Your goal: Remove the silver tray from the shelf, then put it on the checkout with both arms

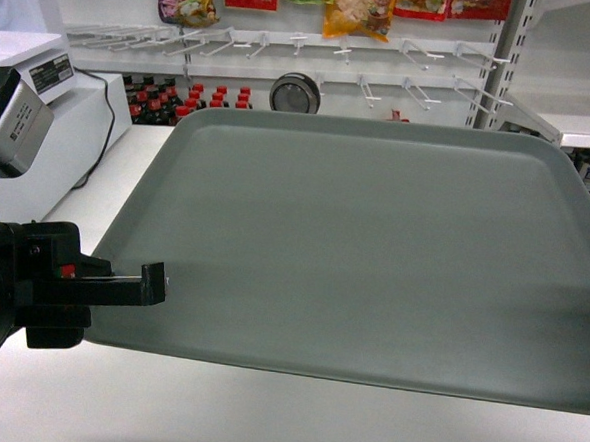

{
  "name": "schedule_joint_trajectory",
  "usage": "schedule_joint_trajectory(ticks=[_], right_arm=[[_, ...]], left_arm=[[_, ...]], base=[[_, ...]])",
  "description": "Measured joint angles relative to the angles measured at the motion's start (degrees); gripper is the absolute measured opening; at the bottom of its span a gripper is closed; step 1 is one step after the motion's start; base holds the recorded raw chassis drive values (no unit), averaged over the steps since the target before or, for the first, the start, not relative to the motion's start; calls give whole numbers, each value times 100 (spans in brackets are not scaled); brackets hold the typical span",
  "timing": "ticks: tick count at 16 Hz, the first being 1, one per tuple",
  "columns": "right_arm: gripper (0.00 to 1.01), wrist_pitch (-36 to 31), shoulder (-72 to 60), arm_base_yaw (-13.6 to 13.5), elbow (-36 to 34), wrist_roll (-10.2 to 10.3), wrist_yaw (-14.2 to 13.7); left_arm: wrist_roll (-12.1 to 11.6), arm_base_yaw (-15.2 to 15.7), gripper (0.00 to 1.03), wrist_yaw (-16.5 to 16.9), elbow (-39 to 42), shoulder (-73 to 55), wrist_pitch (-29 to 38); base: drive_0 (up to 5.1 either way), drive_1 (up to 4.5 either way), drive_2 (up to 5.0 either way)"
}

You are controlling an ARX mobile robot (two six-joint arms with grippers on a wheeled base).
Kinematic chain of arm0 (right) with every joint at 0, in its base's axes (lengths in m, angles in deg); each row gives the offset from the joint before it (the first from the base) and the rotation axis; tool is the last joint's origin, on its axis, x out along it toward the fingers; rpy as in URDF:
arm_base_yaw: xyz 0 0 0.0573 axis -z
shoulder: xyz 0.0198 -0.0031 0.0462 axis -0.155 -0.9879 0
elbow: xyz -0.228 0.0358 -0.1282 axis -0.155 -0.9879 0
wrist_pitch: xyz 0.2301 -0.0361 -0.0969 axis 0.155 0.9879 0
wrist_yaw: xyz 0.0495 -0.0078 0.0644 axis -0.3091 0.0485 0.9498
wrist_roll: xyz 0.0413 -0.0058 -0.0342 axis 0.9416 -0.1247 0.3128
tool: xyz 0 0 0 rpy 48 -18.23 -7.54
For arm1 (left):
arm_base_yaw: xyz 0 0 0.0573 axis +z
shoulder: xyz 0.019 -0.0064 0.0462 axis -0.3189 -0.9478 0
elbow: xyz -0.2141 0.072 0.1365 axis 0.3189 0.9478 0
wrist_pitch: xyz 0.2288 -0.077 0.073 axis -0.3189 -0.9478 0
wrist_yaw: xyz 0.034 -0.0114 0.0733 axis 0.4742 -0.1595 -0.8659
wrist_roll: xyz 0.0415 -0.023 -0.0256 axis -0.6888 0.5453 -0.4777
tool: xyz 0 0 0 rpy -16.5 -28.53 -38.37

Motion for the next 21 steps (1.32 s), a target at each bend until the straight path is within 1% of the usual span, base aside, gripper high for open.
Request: schedule_joint_trajectory(ticks=[4, 7, 8, 9, 10, 11, 12, 14, 15, 16, 17, 18, 19, 20, 21], right_arm=[[3, -4, 0, 0, -2, 0, 4], [3, 17, -13, 7, 17, 0, 7], [3, -20, 9, 2, 17, -2, 50], [3, 164, -236, 44, 199, -247, 649], [3, 151, -614, 74, 433, -442, 973], [3, 101, -1335, 63, 957, -623, 1207], [3, -17, -2002, 7, 1512, -656, 1241], [3, -13, -2892, -94, 2345, -636, 1222], [3, 122, -3314, -133, 2723, -621, 1121], [3, 271, -3770, -195, 3080, -608, 935], [3, 424, -4122, -249, 3355, -643, 767], [3, 601, -4378, -315, 3578, -721, 634], [3, 728, -4673, -398, 3797, -839, 426], [3, 813, -4769, -463, 3862, -953, 175], [3, 813, -4771, -487, 3862, -988, 57]], left_arm=[[0, 0, 2, 0, 0, 0, 7], [4, 7, 2, 22, -7, -31, 9], [382, -164, 3, -577, -391, -90, -1062], [887, -131, 4, -1086, -874, -378, -1932], [1073, 0, 4, -1054, -892, -518, -1886], [1139, 328, 4, -730, -929, -798, -1545], [1056, 680, 4, -354, -1152, -1202, -1130], [837, 1012, 4, 57, -1561, -1858, -647], [706, 1097, 3, 247, -1770, -2201, -527], [612, 1161, 3, 376, -2100, -2682, -570], [619, 1211, 3, 450, -2310, -3040, -623], [623, 1224, 3, 428, -2452, -3289, -789], [675, 1204, 3, 391, -2601, -3604, -940], [693, 1123, 3, 361, -2684, -3748, -1001], [693, 1078, 3, 341, -2719, -3762, -1008]], base=[[-16, 417, -448], [0, 0, 0], [0, 0, 0], [0, 0, 0], [0, 0, 0], [0, 0, 0], [0, 0, 0], [0, 0, 0], [0, 0, 0], [0, 0, 0], [0, 0, 0], [0, 0, 0], [0, 0, 0], [0, 0, 0], [0, 0, 0]])
